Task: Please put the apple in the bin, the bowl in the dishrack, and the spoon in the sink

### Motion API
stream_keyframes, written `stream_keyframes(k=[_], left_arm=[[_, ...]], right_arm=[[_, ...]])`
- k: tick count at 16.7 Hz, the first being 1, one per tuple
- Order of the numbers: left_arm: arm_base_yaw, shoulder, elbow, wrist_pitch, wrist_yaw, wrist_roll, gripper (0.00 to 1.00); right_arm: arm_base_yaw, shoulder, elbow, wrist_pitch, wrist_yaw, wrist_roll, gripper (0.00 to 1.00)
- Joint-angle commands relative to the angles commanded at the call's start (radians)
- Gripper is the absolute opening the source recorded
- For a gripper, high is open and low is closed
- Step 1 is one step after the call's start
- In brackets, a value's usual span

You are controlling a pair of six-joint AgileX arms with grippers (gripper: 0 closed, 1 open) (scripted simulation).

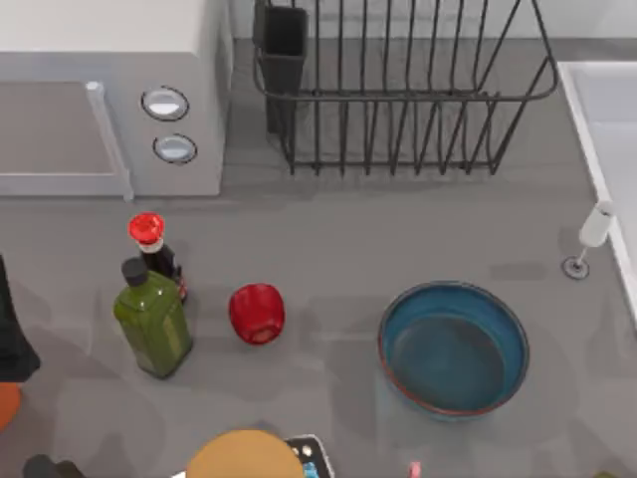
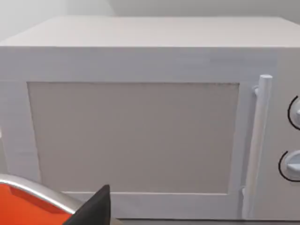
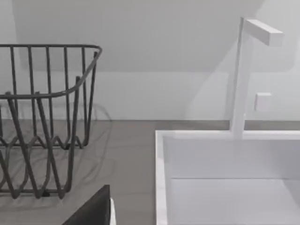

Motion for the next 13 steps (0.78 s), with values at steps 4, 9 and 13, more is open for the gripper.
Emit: stream_keyframes(k=[4,9,13], left_arm=[[-0.004,0.029,0.026,-0.02,0.001,0.016,1.0],[-0.047,0.265,0.216,-0.17,-0.001,0.145,1.0],[-0.125,0.573,0.464,-0.338,-0.001,0.293,1.0]], right_arm=[[0.0,0.0,0.0,0.0,0.0,0.0,1.0],[0.0,0.0,0.0,0.0,0.0,0.0,1.0],[0.0,0.0,0.0,0.0,0.0,0.0,1.0]])
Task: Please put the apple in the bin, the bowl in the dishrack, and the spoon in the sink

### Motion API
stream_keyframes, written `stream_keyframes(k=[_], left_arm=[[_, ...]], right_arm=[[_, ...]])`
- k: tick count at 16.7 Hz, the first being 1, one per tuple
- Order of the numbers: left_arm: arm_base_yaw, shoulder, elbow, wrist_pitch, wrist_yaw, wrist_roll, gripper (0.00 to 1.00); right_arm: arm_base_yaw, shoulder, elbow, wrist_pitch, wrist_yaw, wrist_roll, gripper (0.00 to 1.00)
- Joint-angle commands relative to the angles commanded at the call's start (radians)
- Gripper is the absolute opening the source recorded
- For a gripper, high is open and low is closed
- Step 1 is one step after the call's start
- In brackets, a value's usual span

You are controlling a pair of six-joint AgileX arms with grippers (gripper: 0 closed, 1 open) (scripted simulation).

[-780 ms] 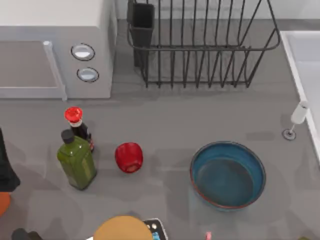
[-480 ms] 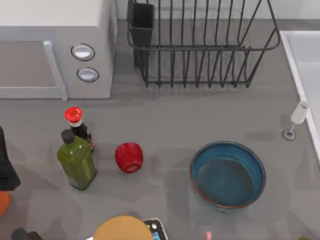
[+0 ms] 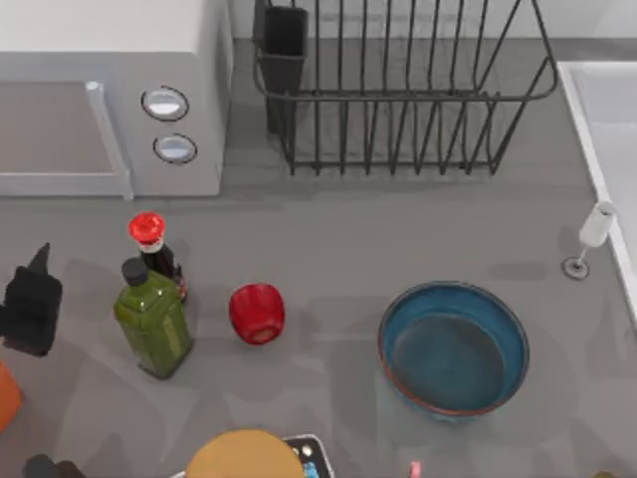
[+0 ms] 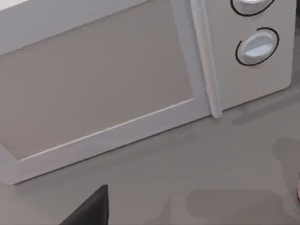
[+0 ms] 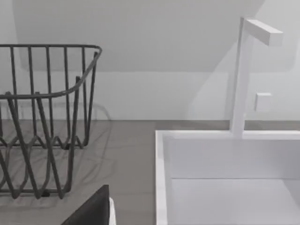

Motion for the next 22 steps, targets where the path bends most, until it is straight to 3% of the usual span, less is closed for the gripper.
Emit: stream_keyframes(k=[12,17,22], left_arm=[[-0.35,1.113,0.833,-0.541,0.064,0.371,1.0],[-0.425,1.363,0.977,-0.67,0.073,0.441,1.0],[-0.431,1.389,0.989,-0.684,0.073,0.448,1.0]], right_arm=[[0.0,0.0,0.0,0.0,0.0,0.0,1.0],[0.0,0.0,0.0,0.0,0.0,0.0,1.0],[0.0,0.0,0.0,0.0,0.0,0.0,1.0]])
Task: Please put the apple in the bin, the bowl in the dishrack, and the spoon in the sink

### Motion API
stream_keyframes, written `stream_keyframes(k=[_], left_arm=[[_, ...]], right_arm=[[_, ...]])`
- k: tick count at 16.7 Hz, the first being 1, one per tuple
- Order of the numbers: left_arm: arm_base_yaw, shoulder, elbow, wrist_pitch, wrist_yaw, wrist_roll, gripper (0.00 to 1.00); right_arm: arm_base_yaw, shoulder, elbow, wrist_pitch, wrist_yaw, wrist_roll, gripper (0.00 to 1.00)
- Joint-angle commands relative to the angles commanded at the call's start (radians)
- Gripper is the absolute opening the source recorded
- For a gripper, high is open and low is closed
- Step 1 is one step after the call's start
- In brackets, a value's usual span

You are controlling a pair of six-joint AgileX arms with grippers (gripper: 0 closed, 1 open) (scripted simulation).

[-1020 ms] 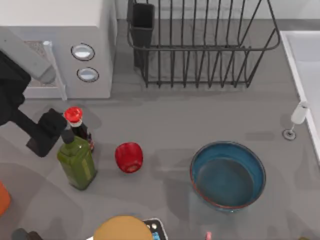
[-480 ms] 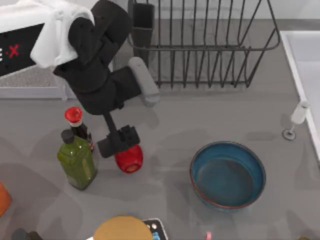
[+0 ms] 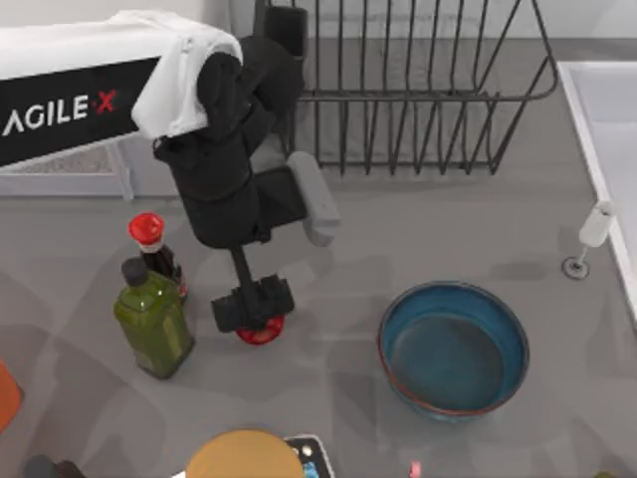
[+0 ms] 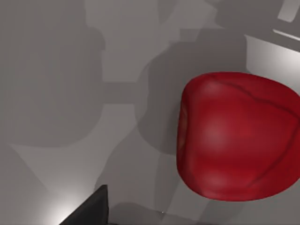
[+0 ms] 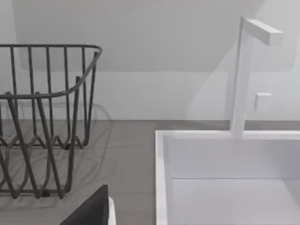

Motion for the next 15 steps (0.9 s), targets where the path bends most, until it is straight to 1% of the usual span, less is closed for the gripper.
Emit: stream_keyframes(k=[4,9,14,15], left_arm=[[-0.001,0.019,-0.029,0.043,0.0,-0.001,1.0],[-0.01,0.097,-0.119,0.223,0.0,-0.009,1.0],[-0.012,0.111,-0.134,0.246,0.0,-0.01,1.0],[-0.012,0.111,-0.134,0.246,0.0,-0.01,0.92]], right_arm=[[0.0,0.0,0.0,0.0,0.0,0.0,1.0],[0.0,0.0,0.0,0.0,0.0,0.0,1.0],[0.0,0.0,0.0,0.0,0.0,0.0,1.0],[0.0,0.0,0.0,0.0,0.0,0.0,1.0]])
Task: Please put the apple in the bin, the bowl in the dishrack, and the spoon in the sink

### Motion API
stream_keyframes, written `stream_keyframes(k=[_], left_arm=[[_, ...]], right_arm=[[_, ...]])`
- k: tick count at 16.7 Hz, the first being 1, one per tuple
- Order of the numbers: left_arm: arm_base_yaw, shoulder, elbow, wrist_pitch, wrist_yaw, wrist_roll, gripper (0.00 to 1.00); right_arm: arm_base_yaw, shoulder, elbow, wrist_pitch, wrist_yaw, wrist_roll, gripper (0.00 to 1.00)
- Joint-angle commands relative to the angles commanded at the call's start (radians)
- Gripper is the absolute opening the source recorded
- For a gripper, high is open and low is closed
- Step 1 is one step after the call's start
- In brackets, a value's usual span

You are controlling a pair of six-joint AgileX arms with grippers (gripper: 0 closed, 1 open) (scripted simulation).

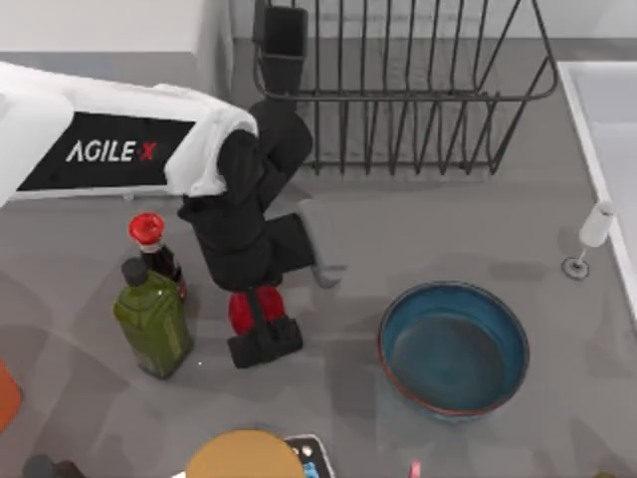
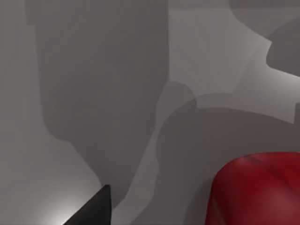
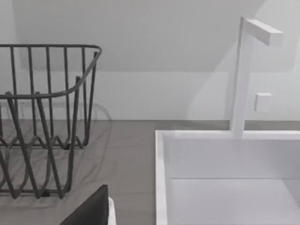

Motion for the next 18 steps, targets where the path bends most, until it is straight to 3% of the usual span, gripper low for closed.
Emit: stream_keyframes(k=[12,18], left_arm=[[0.0,0.0,0.0,0.0,0.0,0.0,0.02],[0.0,0.0,0.0,0.0,0.0,0.0,0.0]], right_arm=[[0.0,0.0,0.0,0.0,0.0,0.0,1.0],[0.0,0.0,0.0,0.0,0.0,0.0,1.0]])
